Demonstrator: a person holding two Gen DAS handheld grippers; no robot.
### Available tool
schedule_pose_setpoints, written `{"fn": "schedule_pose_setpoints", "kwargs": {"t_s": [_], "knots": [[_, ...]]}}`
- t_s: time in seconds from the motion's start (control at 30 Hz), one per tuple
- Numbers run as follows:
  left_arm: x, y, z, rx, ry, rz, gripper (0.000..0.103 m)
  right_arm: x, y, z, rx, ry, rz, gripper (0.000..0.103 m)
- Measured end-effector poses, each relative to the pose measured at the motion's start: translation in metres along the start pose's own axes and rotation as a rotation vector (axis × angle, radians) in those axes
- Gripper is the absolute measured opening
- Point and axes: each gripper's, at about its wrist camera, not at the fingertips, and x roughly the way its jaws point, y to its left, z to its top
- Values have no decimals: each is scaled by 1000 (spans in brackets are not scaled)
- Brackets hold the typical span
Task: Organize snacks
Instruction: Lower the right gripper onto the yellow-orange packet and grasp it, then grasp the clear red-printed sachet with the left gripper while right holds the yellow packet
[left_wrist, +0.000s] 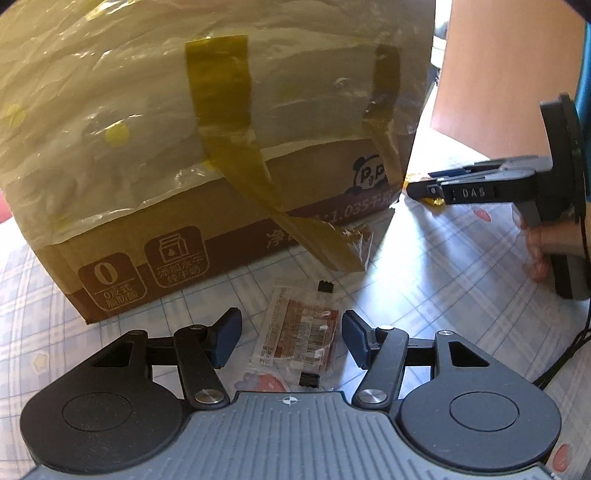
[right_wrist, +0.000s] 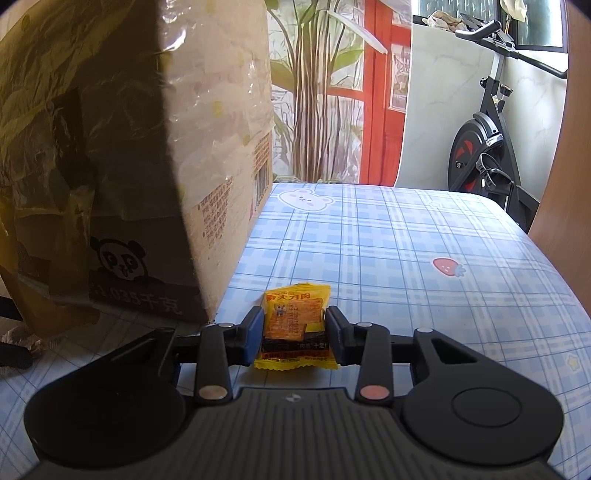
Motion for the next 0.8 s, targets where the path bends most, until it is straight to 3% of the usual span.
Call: {"fn": "schedule_pose_setpoints", "kwargs": {"t_s": [0.47,0.6,0.8], "knots": [[1,0,1,7,14,4,63,0,-1,0,3,0,2,39],[-2,3,1,-25,9,26,48,1,0,0,3,0,2,39],[-8,4,-1,-49,11,4,40,1,-1,0,5,-1,0,38]]}}
